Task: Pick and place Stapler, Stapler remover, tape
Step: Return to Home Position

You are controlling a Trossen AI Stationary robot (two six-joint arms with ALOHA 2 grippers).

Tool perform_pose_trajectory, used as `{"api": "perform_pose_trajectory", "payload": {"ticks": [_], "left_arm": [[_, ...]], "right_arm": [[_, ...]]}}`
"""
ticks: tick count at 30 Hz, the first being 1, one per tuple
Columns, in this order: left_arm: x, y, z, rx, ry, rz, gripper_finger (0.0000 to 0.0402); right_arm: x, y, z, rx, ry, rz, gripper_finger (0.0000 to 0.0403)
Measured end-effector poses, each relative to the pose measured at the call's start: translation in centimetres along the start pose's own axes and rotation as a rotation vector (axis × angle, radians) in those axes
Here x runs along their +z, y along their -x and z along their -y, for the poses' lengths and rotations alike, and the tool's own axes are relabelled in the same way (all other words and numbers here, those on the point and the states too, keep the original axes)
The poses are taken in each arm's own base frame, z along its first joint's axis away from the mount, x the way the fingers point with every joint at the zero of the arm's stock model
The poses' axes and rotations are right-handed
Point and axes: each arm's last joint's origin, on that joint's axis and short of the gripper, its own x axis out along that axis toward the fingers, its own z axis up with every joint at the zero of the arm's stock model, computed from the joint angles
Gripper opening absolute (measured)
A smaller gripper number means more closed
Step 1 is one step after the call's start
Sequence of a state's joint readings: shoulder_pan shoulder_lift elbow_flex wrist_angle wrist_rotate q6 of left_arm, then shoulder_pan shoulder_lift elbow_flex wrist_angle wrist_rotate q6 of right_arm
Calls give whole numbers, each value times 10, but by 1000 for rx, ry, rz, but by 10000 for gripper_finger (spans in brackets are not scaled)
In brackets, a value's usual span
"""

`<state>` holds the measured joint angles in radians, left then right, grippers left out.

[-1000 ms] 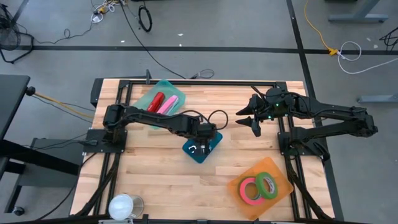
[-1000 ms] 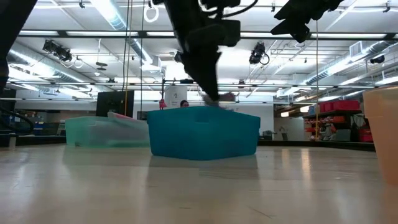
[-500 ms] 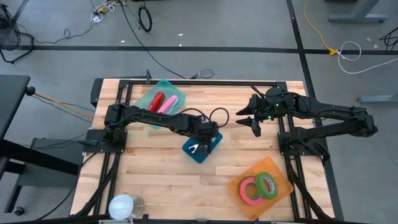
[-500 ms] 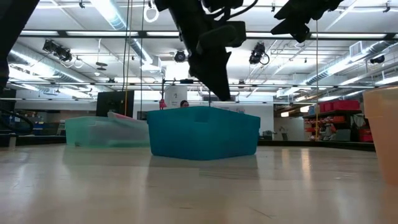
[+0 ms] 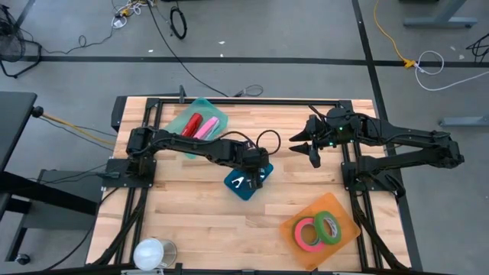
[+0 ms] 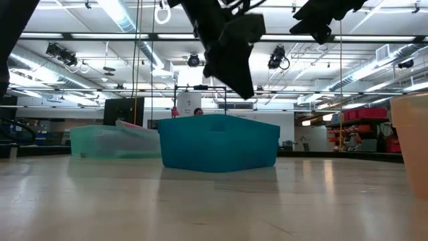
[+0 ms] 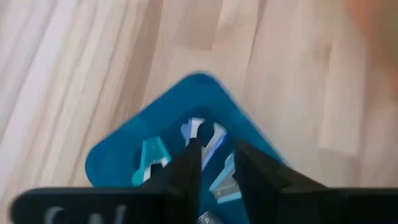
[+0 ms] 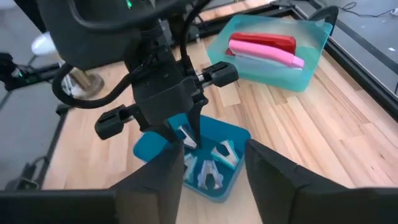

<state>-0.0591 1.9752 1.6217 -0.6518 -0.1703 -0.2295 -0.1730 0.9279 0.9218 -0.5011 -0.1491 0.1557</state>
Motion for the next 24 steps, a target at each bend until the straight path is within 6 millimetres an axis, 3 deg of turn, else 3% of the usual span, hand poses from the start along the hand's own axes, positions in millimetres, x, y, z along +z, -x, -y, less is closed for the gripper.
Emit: {"api": "perform_pose_trajectory", "payload": {"ticks": [9, 18, 24], "left_arm": [[17, 53, -5, -30, 19, 127, 7], [16, 109, -16, -41, 18, 190, 10], [8, 138, -23, -26, -26, 180, 7]], "right_arm": [[12, 1, -3, 49, -1, 117, 88], [17, 1, -4, 13, 6, 183, 8], [23, 2, -16, -97, 27, 287, 2]]}}
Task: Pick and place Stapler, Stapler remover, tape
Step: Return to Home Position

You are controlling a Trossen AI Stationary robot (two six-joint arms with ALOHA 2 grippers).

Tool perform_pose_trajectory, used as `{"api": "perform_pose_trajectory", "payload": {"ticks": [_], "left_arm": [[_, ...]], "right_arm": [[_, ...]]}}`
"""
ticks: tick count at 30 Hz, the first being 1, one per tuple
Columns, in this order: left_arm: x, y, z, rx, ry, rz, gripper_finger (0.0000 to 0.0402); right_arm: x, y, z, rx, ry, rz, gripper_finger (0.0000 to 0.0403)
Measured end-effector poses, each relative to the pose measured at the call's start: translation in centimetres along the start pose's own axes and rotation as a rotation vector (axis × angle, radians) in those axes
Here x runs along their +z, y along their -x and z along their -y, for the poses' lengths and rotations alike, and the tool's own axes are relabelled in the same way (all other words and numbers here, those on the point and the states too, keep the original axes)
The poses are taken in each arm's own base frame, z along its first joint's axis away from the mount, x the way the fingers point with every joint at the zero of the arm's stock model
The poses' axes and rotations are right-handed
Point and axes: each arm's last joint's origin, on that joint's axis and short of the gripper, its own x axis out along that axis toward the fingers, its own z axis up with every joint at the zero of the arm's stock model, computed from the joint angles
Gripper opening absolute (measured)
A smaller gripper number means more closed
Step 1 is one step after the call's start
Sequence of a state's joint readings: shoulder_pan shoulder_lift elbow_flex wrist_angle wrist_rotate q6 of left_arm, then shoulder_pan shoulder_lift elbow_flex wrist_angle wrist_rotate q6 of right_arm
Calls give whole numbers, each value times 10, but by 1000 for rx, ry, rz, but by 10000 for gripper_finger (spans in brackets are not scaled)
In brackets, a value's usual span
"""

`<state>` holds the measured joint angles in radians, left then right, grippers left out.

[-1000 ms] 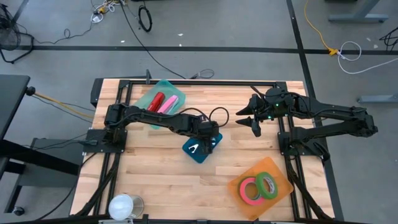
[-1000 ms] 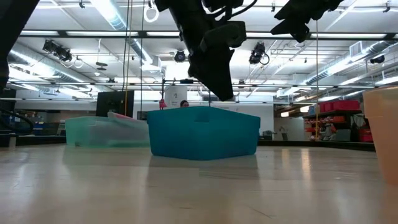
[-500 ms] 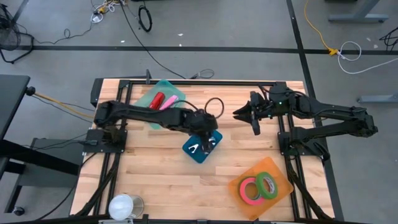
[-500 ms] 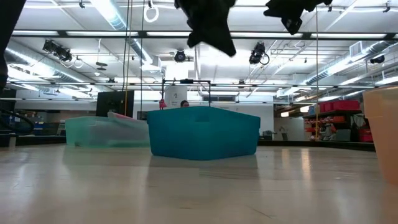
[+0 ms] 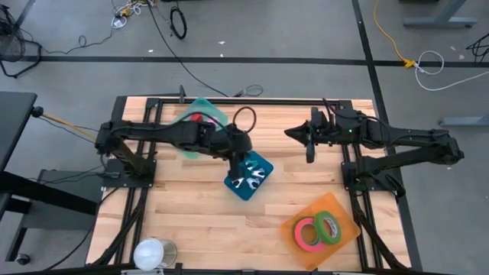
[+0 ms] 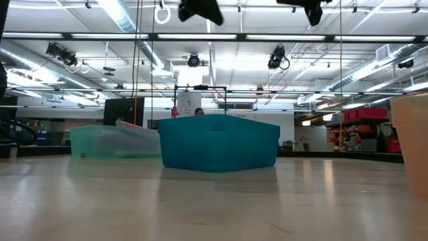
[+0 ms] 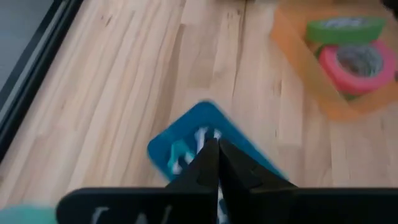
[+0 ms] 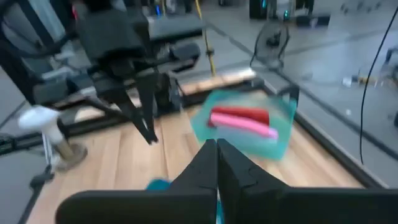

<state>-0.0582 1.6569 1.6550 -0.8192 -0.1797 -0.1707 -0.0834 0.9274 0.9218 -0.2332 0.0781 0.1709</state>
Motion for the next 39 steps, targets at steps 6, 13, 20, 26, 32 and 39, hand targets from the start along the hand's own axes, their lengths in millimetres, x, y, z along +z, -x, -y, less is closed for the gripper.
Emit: {"api": "perform_pose_trajectory", "payload": {"ticks": [6, 13, 20, 26, 32, 39], "left_arm": [[-2, 21, -6, 15, -2, 2, 10], [-2, 33, -10, 80, -31, 28, 6], [-3, 33, -11, 107, -27, 27, 14], [-3, 33, -11, 108, -19, 29, 5], [-3, 33, -11, 109, -19, 29, 13], [-3, 33, -12, 113, -20, 30, 15]], "right_arm": [[5, 7, -21, 36, 49, 86, 1], [6, 26, -32, 92, 114, 105, 1], [9, 54, -27, 98, 158, 188, 0], [-31, 55, -18, 97, 195, 228, 0], [-64, 70, -5, 94, 177, 394, 0], [-97, 73, 7, 80, 150, 393, 0]]}}
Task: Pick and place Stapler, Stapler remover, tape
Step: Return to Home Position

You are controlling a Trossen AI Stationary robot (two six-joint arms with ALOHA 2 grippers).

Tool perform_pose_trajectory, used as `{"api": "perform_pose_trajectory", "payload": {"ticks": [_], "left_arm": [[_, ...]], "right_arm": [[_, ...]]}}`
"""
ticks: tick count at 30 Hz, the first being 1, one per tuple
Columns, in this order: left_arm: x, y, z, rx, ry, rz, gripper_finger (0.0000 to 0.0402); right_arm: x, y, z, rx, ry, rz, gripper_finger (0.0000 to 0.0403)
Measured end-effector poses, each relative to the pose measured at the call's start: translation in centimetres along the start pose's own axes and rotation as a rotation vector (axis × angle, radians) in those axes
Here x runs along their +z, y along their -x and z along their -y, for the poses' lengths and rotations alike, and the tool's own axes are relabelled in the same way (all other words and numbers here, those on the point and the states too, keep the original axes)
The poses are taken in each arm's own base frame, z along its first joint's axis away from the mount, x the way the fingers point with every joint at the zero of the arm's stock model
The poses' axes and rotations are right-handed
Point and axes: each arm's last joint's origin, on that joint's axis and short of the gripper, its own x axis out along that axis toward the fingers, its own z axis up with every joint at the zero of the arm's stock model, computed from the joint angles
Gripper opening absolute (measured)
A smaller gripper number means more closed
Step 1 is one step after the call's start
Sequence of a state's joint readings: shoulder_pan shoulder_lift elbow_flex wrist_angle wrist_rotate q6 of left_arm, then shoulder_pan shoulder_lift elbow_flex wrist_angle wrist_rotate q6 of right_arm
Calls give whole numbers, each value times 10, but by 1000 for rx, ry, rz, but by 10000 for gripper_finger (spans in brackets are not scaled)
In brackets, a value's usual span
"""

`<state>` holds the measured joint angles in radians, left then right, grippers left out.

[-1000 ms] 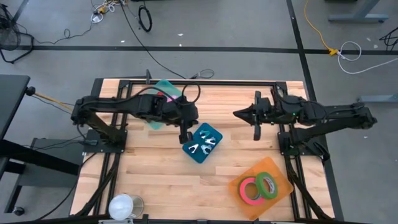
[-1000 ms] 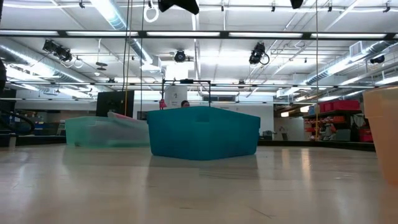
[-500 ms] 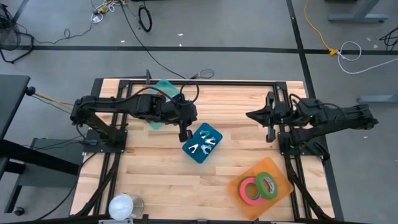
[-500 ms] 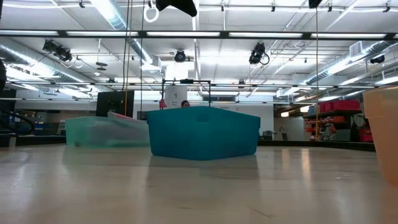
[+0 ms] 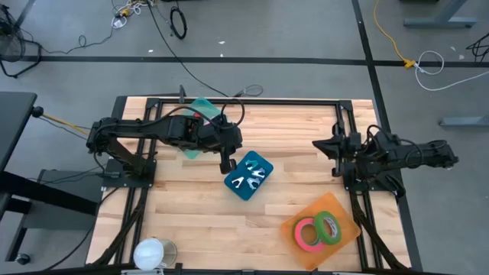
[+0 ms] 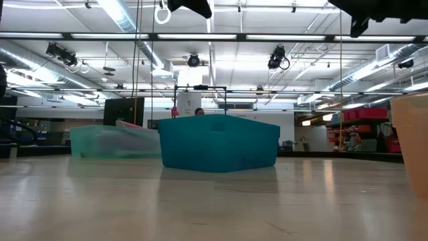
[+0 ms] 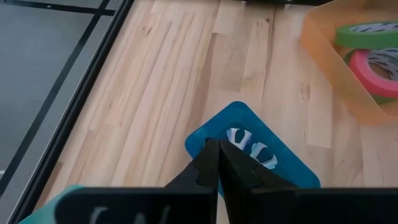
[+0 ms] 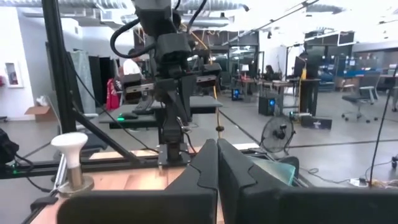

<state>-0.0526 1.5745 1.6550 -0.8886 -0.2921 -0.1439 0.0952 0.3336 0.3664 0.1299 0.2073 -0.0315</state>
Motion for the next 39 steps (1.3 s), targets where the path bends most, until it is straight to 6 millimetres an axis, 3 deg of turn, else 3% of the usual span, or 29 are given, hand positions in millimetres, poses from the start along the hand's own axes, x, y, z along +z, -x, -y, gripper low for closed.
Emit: {"api": "perform_pose_trajectory", "payload": {"ticks": [10, 17, 25, 39], "left_arm": [[1, -2, -6, 26, 11, 0, 11], [1, -2, -6, 42, 10, 2, 9], [1, -2, -6, 41, 11, 2, 9], [1, -2, -6, 41, 13, 3, 11]], "right_arm": [[-18, 22, 5, 38, 19, -7, 0], [-17, 32, 6, 43, 45, 5, 0], [-26, 34, 3, 154, 26, 6, 0], [-67, 27, -1, 234, -53, 142, 0]]}}
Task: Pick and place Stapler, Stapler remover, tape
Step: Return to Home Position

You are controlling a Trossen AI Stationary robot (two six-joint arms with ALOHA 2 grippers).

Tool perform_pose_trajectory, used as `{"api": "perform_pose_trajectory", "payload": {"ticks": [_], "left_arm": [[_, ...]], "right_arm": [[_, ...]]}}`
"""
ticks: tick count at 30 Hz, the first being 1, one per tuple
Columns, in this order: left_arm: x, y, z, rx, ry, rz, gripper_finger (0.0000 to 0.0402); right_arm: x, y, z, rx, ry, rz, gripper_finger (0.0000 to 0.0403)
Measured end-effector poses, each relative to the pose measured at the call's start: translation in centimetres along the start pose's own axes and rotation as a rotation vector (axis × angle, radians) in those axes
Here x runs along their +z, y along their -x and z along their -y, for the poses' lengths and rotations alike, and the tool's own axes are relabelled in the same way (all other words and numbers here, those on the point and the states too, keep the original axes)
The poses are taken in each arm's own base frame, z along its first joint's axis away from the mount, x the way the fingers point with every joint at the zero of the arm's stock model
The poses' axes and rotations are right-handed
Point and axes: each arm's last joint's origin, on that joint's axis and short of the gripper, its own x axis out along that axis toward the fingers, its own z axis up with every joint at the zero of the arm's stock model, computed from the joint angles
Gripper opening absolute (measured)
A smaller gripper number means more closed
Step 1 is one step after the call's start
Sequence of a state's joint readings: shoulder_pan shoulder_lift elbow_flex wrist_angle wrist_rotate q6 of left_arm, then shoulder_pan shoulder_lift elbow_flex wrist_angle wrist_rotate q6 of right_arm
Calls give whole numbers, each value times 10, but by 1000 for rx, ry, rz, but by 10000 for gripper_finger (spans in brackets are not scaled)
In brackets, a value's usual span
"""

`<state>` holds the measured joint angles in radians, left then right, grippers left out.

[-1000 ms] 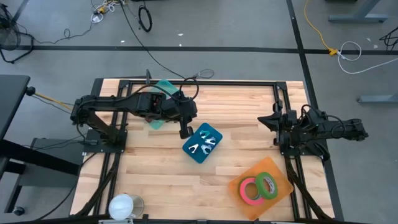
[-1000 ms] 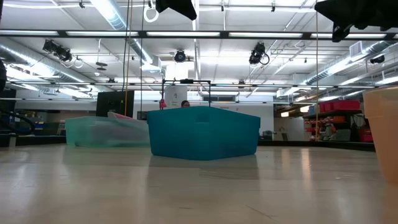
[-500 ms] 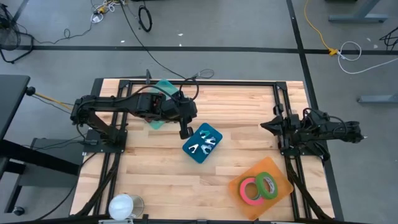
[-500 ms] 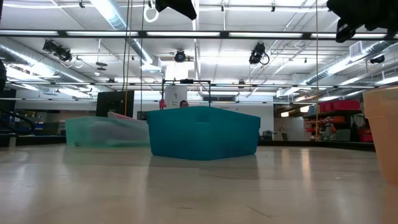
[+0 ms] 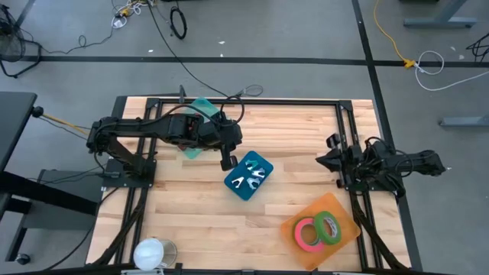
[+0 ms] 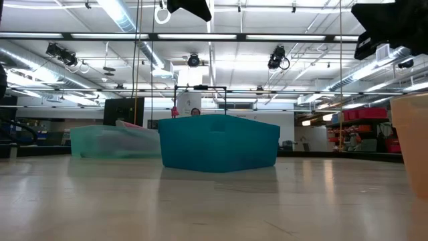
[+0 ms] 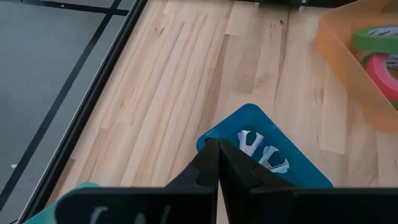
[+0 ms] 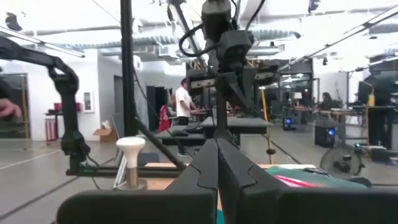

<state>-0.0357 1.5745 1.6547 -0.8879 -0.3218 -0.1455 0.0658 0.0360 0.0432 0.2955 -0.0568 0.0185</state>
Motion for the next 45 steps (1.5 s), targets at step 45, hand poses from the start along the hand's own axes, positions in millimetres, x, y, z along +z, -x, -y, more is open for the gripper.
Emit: {"api": "perform_pose_trajectory", "payload": {"ticks": [45], "left_arm": [[0, 0, 0, 0, 0, 0, 11]], "right_arm": [[-37, 6, 9, -91, 102, -317, 0]]}}
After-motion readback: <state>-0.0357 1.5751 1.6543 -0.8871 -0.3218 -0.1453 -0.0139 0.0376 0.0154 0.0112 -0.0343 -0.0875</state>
